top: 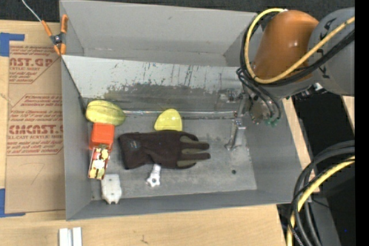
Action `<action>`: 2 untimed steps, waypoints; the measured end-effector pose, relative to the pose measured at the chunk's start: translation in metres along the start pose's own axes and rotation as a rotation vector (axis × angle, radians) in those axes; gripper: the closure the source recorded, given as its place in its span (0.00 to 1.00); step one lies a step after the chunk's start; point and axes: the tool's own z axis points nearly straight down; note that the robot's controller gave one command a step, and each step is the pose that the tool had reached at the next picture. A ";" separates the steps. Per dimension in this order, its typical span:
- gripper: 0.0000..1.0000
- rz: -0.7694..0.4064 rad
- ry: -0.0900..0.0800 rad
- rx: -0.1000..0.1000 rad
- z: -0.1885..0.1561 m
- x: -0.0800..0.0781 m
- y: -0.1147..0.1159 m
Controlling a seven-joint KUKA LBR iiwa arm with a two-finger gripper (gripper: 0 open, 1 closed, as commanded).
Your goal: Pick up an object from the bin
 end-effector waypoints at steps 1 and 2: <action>0.00 -0.001 -0.008 0.001 -0.005 -0.002 0.000; 0.00 0.092 -0.007 -0.001 0.072 -0.001 0.029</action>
Offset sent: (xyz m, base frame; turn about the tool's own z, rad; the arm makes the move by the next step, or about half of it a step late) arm -0.0016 0.0407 -0.1086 0.1316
